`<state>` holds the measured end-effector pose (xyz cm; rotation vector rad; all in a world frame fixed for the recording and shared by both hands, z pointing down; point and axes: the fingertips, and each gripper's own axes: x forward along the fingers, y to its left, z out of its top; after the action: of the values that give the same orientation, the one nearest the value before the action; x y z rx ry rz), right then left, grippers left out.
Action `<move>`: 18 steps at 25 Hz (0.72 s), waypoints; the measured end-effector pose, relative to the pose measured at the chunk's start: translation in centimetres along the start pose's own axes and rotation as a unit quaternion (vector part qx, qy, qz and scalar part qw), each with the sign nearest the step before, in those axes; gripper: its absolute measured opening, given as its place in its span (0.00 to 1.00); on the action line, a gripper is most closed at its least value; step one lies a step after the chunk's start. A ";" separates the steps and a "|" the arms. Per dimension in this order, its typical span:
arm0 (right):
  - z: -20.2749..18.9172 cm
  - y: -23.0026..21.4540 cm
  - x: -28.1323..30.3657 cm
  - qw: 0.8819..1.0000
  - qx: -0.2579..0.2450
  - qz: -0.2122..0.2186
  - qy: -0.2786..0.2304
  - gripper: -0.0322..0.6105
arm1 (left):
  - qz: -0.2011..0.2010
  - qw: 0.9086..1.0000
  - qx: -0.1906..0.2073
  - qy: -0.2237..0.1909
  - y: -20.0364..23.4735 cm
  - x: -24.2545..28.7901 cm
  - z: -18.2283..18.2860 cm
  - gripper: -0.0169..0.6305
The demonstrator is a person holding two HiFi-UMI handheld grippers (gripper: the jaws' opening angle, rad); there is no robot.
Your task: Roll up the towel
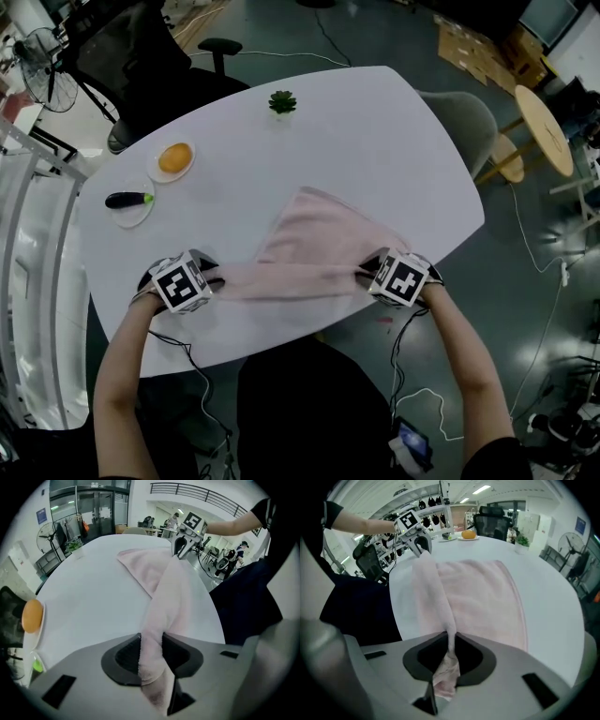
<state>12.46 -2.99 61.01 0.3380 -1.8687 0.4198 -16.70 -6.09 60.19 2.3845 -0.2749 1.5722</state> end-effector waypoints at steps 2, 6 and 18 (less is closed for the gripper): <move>0.2 -0.2 0.0 0.999 -0.026 -0.028 -0.003 0.16 | 0.028 0.999 0.020 0.001 0.3 -0.1 0.1 0.27; 0.2 -1.3 -1.1 0.997 0.003 -0.073 -0.032 0.34 | 0.075 0.997 0.024 0.000 1.1 -1.4 0.4 0.43; -1.5 -0.2 -7.0 0.984 -0.050 -0.159 -0.065 0.42 | 0.135 0.984 0.108 -0.051 -2.4 -6.3 5.4 0.48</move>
<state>16.10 -2.26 54.87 0.5977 -1.9125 0.0872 -13.78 -5.54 52.05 2.6937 -0.4915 1.6717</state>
